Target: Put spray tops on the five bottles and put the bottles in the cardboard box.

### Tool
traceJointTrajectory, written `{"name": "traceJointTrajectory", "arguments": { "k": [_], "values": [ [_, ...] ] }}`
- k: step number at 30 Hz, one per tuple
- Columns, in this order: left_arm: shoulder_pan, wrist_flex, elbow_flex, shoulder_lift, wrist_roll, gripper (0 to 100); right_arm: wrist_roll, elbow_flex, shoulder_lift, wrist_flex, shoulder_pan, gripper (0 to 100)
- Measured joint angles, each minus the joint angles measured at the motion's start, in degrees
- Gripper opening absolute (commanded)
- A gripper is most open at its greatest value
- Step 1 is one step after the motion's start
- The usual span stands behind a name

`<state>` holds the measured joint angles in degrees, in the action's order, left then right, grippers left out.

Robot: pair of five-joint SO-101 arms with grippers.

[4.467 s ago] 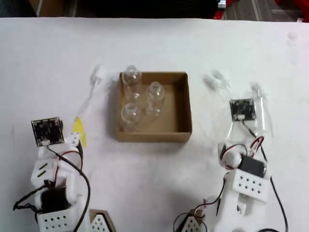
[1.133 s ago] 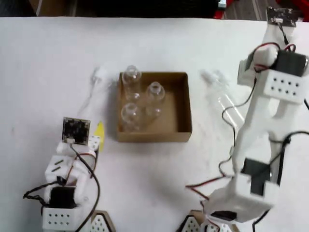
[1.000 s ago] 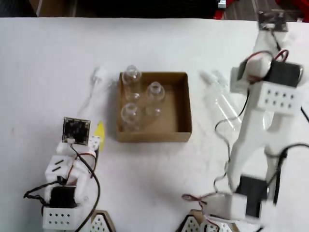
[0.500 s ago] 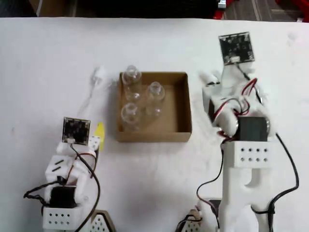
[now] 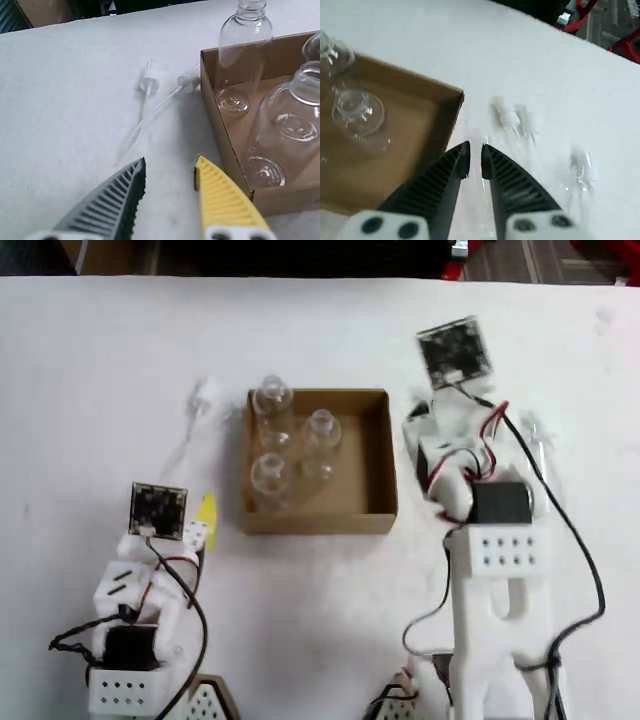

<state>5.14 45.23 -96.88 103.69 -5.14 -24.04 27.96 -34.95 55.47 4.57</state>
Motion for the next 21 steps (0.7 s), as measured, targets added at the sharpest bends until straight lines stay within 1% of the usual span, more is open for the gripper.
{"name": "traceJointTrajectory", "arguments": {
  "k": [3,10,15,18,21],
  "values": [
    [0.00,0.00,0.00,0.00,0.00,16,-3.34,-8.26,9.41,6.95,0.26,11.3],
    [0.00,0.00,0.00,0.00,0.00,16,-4.13,-32.62,37.80,23.82,-1.32,10.8],
    [0.00,0.00,0.00,0.00,0.00,16,-4.04,-47.65,54.59,30.15,-3.25,10.9],
    [0.00,0.00,0.00,0.00,0.00,16,-5.80,-55.03,61.45,34.20,-3.08,11.0],
    [0.00,0.00,0.00,0.00,0.00,16,-7.12,-61.10,66.46,36.13,-2.99,11.1]
  ]
}}
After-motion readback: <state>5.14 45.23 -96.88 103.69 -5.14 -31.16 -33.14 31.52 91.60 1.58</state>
